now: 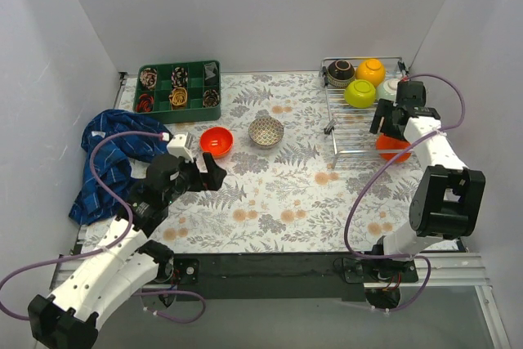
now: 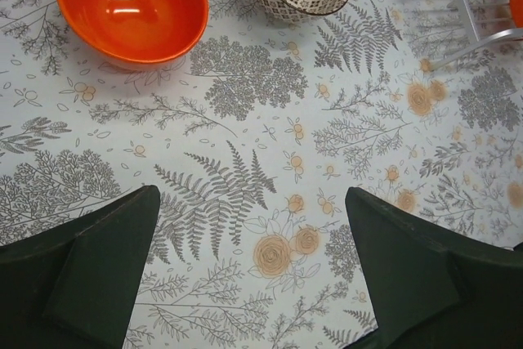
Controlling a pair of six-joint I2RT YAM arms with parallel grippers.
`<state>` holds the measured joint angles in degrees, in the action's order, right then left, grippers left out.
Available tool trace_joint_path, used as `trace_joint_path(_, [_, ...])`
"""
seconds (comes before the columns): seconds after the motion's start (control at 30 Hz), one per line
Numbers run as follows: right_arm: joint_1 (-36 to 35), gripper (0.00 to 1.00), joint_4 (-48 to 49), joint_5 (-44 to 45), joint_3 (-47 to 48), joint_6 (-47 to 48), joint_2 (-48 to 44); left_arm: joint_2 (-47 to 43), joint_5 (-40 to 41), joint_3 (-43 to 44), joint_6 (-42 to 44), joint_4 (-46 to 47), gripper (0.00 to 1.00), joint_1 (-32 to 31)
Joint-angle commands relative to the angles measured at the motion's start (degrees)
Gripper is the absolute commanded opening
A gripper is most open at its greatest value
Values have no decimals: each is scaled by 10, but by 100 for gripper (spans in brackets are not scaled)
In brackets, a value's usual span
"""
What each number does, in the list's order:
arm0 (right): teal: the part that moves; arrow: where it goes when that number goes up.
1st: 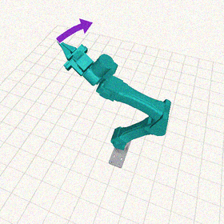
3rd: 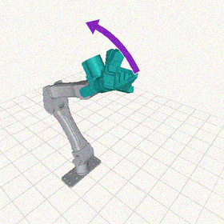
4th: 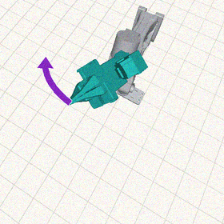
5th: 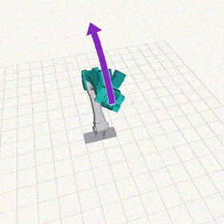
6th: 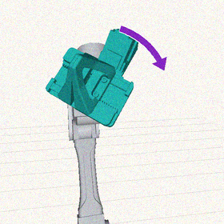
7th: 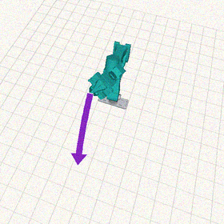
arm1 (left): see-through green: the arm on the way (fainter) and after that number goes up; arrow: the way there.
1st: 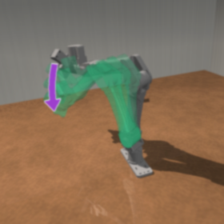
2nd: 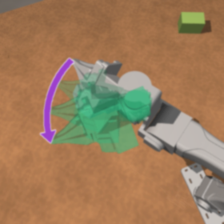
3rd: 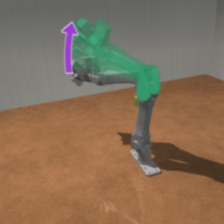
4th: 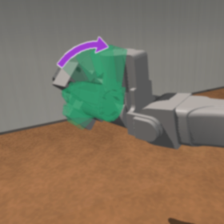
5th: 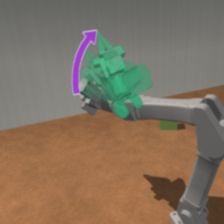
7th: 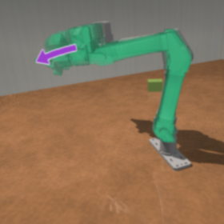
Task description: Unload the bowls from the dish rack
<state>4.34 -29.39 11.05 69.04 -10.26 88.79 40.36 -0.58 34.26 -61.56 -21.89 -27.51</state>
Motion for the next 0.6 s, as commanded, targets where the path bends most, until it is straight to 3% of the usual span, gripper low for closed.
trace_joint_path(0.0, [2, 83, 22, -65, 28, 9, 17, -39, 29, -40, 9, 59, 98, 0])
trace_joint_path(0.23, [-7, 77, 41, -254, -4, 12, 32, -46, 14, -53, 40, 99, 98, 0])
trace_joint_path(0.57, [-76, 77, 63, -276, 91, 9, 98, -58, 30, -56, 45, 104, 98, 0])
